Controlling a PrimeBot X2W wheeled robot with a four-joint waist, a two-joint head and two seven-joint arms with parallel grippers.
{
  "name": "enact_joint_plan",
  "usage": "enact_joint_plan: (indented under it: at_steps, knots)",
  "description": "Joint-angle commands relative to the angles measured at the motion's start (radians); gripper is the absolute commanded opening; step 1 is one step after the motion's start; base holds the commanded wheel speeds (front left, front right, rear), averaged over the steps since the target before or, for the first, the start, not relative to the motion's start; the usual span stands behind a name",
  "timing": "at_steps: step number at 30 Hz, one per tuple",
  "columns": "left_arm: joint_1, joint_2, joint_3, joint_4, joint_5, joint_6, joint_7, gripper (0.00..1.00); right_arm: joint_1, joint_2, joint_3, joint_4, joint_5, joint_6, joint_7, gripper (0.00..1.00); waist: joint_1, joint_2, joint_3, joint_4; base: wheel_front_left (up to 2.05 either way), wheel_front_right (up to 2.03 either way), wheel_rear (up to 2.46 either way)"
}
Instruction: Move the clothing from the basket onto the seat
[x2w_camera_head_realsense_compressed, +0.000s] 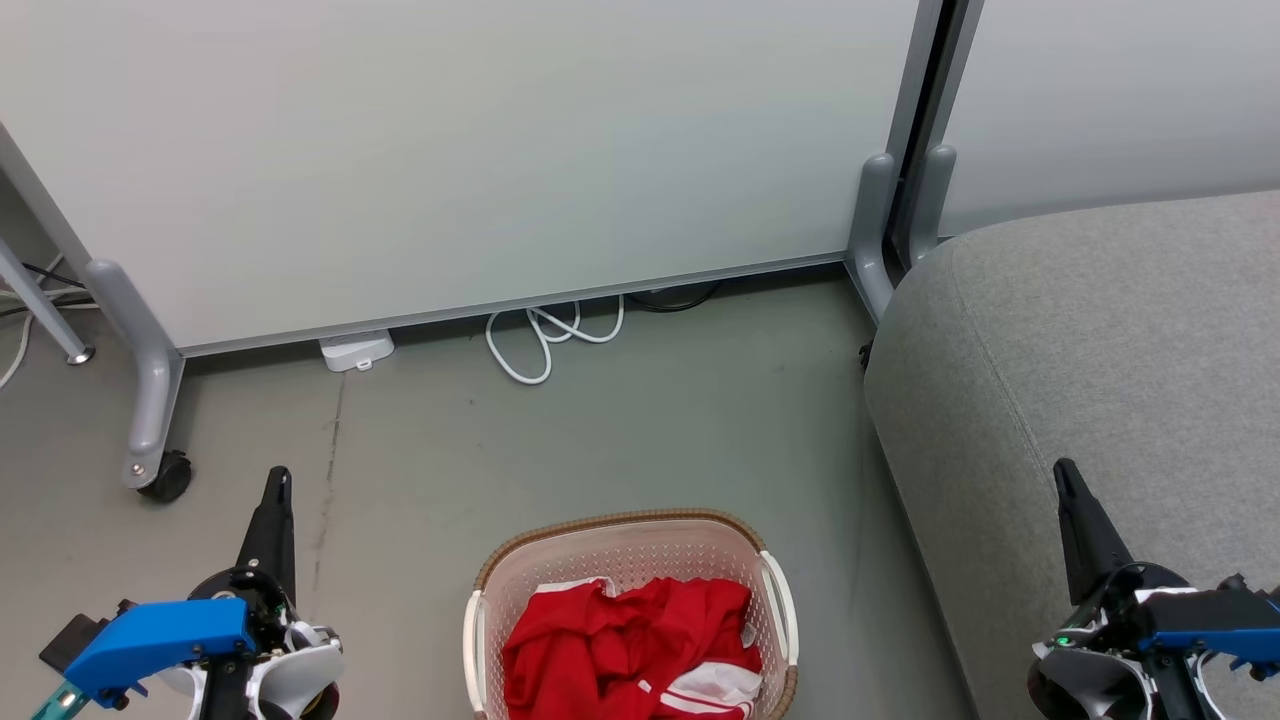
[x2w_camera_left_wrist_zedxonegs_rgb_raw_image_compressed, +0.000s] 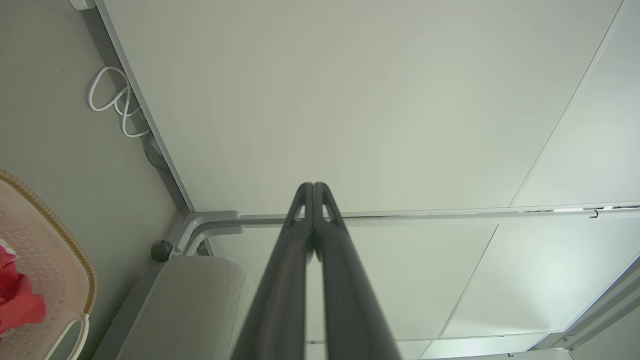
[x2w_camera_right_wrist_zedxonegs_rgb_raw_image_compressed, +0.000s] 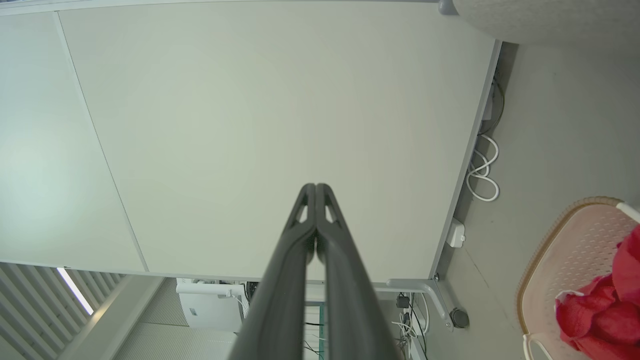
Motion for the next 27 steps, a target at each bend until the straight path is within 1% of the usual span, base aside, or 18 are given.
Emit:
enact_joint_plan:
  at_steps: [1,4,5,6,7,8,9,10,20,23,27]
  knots:
    - [-0.010,-0.001,0.002,-0.004,-0.003,-0.003,0.004,0.00,-0.010,0.001,-0.001,-0.002,0.002,0.000,0.002,0.00,0.0000,0.0000,0.000,0.000,0.00,0.00,0.00]
    - [-0.010,-0.001,0.002,-0.004,-0.003,-0.003,0.004,0.00,-0.010,0.001,-0.001,-0.002,0.002,0.000,0.002,0.00,0.0000,0.0000,0.000,0.000,0.00,0.00,0.00]
    - [0.000,0.000,0.000,0.000,0.000,0.000,0.000,1.00,0.000,0.000,0.000,0.000,0.000,0.000,0.000,1.00,0.0000,0.0000,0.000,0.000,0.00,0.00,0.00]
    - [0.003,-0.001,-0.001,0.005,0.000,0.000,-0.001,1.00,0.003,0.000,0.001,0.004,0.000,0.000,-0.001,1.00,0.0000,0.0000,0.000,0.000,0.00,0.00,0.00]
    - [0.010,-0.002,-0.001,0.012,0.000,0.000,-0.002,0.00,0.009,0.002,0.002,0.011,0.000,0.000,-0.002,0.00,0.0000,0.0000,0.000,0.000,0.00,0.00,0.00]
    - [0.022,-0.003,-0.002,0.021,0.000,0.000,-0.002,1.00,0.018,0.004,0.002,0.021,0.000,-0.001,-0.002,1.00,0.0000,0.0000,0.000,0.000,0.00,0.00,0.00]
    - [0.033,-0.006,-0.002,0.031,0.000,0.001,-0.002,0.00,0.026,0.006,0.003,0.031,0.000,-0.001,-0.002,0.00,0.0000,0.0000,0.000,0.000,0.00,0.00,0.00]
    - [0.037,-0.007,-0.005,0.034,0.000,0.001,-0.006,1.00,0.029,0.007,0.006,0.032,0.000,-0.002,-0.006,1.00,0.0000,0.0000,0.000,0.000,0.00,0.00,0.00]
    - [0.026,-0.006,-0.043,0.039,0.020,0.002,-0.056,1.00,0.023,0.006,0.043,0.016,-0.030,-0.001,-0.057,1.00,0.0000,0.0000,0.001,0.000,0.00,0.00,0.00]
    - [0.022,-0.005,-0.048,0.041,0.049,0.005,-0.070,1.00,0.022,0.005,0.047,0.017,-0.070,-0.001,-0.071,1.00,0.0000,0.0000,0.001,0.000,0.00,0.00,0.00]
    - [0.020,-0.005,-0.051,0.039,0.107,0.014,-0.088,1.00,0.018,0.005,0.053,0.024,-0.154,-0.001,-0.089,1.00,0.0000,0.0000,0.001,0.000,0.00,0.00,0.00]
